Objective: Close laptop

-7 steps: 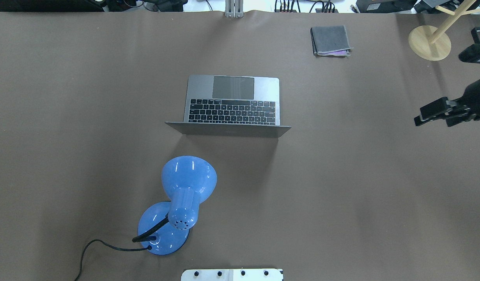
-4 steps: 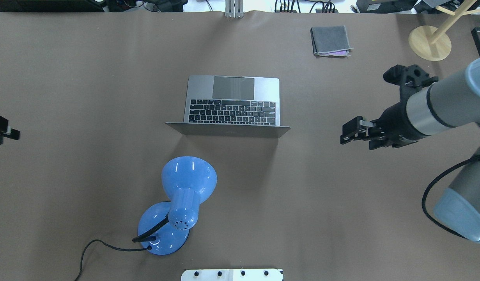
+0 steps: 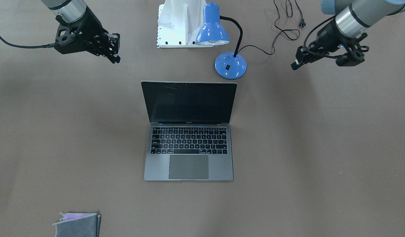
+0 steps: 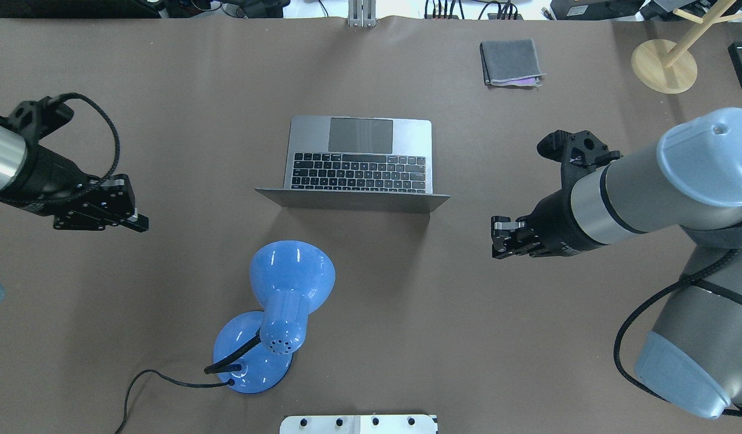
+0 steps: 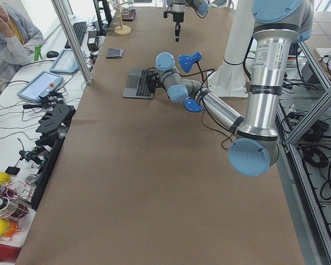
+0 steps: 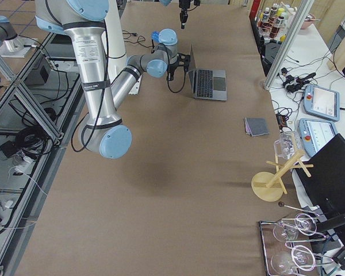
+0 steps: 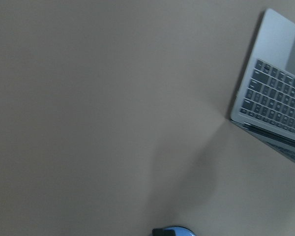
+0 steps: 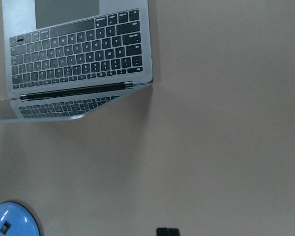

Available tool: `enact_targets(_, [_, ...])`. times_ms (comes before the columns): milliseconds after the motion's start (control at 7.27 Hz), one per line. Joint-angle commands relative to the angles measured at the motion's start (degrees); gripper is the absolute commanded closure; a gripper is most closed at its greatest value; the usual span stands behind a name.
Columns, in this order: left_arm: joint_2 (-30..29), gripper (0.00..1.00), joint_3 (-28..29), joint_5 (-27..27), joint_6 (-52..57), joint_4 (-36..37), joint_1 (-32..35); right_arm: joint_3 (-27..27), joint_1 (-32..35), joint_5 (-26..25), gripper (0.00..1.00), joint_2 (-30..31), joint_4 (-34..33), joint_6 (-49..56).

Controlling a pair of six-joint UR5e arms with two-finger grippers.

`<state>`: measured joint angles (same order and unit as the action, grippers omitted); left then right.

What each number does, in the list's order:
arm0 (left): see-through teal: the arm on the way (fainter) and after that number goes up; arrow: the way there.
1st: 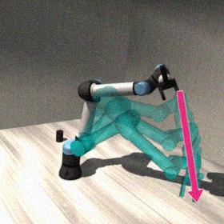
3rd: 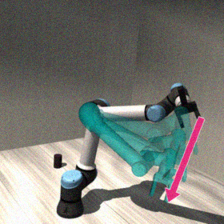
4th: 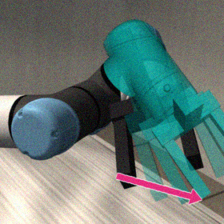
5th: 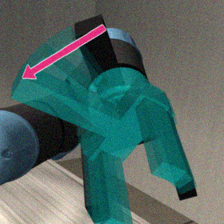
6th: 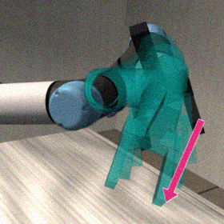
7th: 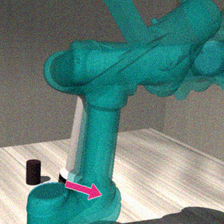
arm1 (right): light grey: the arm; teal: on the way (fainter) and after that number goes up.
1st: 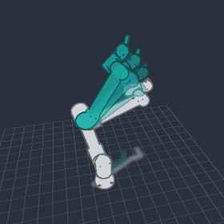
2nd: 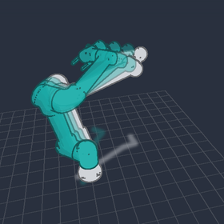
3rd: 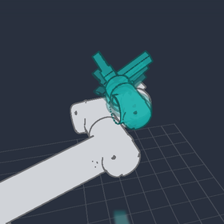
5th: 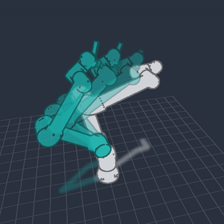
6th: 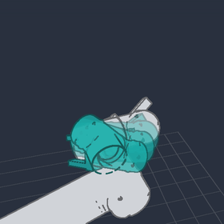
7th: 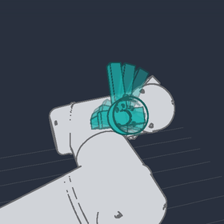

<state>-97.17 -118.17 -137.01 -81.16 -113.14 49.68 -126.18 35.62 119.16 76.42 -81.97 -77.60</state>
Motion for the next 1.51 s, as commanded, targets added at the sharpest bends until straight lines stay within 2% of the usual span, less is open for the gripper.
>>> enact_targets(0, [-6.9, 1.00, 0.1, 3.1, -1.3, 3.7, -5.0, 0.9, -2.8, -2.2, 1.00, -3.0, -0.1, -0.4])
enact_targets(275, [-17.4, 1.00, 2.7, 7.3, -1.3, 13.3, -8.2, 3.8, -4.1, -5.4, 1.00, -5.4, 0.0, 0.7])
enact_targets(412, [-20.0, 1.00, 4.2, 10.8, -1.3, 14.9, -9.8, 5.2, -4.0, -7.1, 1.00, -7.2, 0.0, 2.4])
enact_targets(825, [-21.9, 1.00, 6.5, 16.5, -1.4, 15.0, -12.5, 9.8, -4.1, -10.8, 1.00, -11.5, 0.1, 3.0])
enact_targets(1100, [-22.8, 1.00, 5.9, 20.0, -1.3, 14.9, -12.8, 9.6, -3.9, -12.4, 1.00, -12.3, 0.1, 3.1])
enact_targets(1238, [-23.3, 1.00, 5.8, 23.5, -0.9, 14.9, -13.5, 9.8, -3.8, -13.2, 1.00, -12.3, 0.1, 3.2])
enact_targets(1375, [-23.4, 1.00, 5.4, 24.3, -0.8, 14.9, -13.6, 9.9, -3.8, -15.1, 1.00, -13.0, 0.0, 3.1])
